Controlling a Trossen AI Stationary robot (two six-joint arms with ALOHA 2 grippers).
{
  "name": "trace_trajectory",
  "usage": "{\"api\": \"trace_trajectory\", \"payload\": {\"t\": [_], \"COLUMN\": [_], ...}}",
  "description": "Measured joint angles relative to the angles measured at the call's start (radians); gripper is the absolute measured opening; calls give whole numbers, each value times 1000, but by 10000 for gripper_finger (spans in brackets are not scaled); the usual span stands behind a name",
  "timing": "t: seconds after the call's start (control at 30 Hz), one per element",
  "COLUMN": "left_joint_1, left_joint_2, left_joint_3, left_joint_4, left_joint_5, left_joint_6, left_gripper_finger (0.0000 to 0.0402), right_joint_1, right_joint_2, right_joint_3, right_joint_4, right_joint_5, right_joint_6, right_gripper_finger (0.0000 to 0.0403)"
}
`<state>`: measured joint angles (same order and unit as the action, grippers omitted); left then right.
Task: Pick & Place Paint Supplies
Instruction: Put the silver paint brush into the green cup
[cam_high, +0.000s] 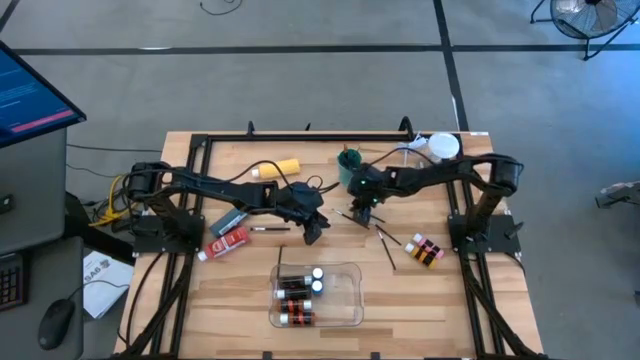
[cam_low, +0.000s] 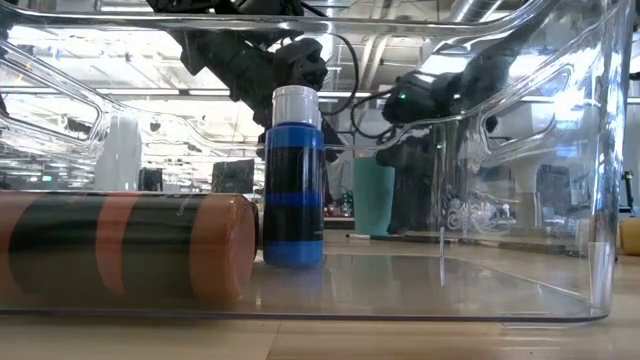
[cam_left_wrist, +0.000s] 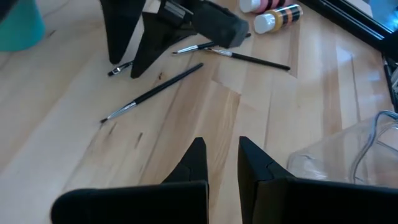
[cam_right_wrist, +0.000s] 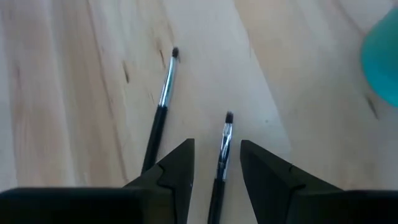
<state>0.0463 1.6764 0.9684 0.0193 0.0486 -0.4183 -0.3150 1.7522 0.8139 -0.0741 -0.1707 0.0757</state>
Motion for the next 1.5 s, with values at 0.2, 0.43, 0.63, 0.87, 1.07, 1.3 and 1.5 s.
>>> {"api": "trace_trajectory", "payload": {"t": [0.2, 0.43, 0.63, 0.87, 1.07, 1.3, 1.5], "left_joint_1": [-1, -1, 0, 0, 0, 0, 0], "left_joint_2": [0, 0, 0, 0, 0, 0, 0], "left_joint_3": [0, 0, 0, 0, 0, -1, -1], "left_joint_4": [0, 0, 0, 0, 0, 1, 2], "left_joint_5": [3, 8, 8, 8, 2, -5, -5], "left_joint_6": [0, 2, 2, 3, 3, 2, 2], "left_gripper_finger": [2, 2, 2, 2, 2, 2, 2], "right_joint_1": [0, 0, 0, 0, -12, -20, -19], "right_joint_2": [55, 67, 64, 62, 46, 37, 36], "right_joint_3": [70, 88, 90, 88, 83, 81, 81], "right_joint_4": [2, -38, -95, -101, -103, -106, -105], "right_joint_5": [0, 1, 1, 1, 4, 8, 12], "right_joint_6": [-5, -8, -8, -8, -7, -12, -15], "right_gripper_finger": [124, 124, 124, 124, 124, 124, 124]}}
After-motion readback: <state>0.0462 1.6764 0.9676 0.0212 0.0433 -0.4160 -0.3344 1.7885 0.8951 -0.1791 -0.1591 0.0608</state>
